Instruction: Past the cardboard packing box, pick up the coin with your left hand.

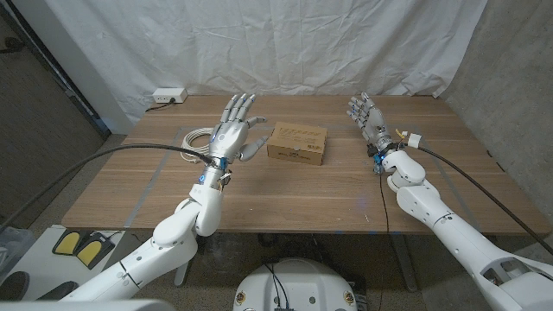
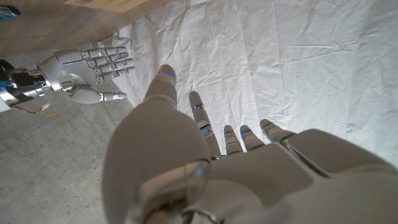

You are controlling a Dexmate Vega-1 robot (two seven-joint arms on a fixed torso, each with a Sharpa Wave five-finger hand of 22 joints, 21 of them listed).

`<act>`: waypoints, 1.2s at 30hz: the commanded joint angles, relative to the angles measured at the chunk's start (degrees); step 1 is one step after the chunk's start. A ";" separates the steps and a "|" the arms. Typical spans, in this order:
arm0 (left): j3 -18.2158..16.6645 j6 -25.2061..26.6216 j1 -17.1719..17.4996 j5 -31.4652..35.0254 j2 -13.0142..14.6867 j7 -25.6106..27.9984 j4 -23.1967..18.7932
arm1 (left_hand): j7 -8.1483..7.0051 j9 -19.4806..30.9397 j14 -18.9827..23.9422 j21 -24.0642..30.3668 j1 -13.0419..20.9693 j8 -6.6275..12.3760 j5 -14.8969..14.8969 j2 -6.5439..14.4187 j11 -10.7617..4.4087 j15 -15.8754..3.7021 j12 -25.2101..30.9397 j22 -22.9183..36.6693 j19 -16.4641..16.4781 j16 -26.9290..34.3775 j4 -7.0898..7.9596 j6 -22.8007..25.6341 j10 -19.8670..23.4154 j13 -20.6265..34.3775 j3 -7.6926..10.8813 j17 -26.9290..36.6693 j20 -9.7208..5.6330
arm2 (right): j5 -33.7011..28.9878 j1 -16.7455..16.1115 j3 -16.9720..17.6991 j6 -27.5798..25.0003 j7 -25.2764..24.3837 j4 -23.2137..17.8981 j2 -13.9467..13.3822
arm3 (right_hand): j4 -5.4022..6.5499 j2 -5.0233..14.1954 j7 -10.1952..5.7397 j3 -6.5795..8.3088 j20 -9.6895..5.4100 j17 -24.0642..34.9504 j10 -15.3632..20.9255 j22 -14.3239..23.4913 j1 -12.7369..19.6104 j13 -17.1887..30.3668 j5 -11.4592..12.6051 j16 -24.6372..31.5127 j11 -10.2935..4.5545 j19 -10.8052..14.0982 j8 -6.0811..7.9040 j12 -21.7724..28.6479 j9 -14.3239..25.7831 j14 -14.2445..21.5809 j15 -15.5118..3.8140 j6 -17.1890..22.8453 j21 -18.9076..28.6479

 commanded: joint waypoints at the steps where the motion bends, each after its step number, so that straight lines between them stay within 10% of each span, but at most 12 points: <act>1: 2.21 3.21 -0.21 1.73 -0.12 -0.30 -0.50 | -0.23 0.14 -0.57 0.20 0.72 -0.12 -0.03 0.16 -0.35 0.12 0.07 0.18 -0.35 0.07 0.07 0.43 -0.01 -0.03 -0.19 0.13 -0.43 | 1.60 -2.66 1.66 -0.46 0.56 -4.51 -2.49 | -0.06 0.20 0.22 0.01 -1.53 0.28 0.56 0.20 0.08 0.09 0.22 0.37 0.02 0.32 0.04 -0.16 0.09 0.37 0.00 0.54 0.06; 36: 12.56 10.64 -8.81 9.44 -4.45 -7.89 5.71 | 0.40 0.18 -2.08 -0.02 2.46 -1.15 -0.58 1.18 0.00 0.49 -0.20 0.25 -1.22 -0.23 0.18 0.27 -0.98 -0.05 -0.49 0.11 0.42 | 3.10 -5.97 3.95 -4.98 -2.72 -8.96 -5.68 | -0.09 0.24 0.05 -0.22 -1.33 0.32 0.65 0.21 -0.16 0.09 0.30 0.30 0.14 0.15 -0.03 -0.21 0.09 0.33 0.33 0.69 -0.04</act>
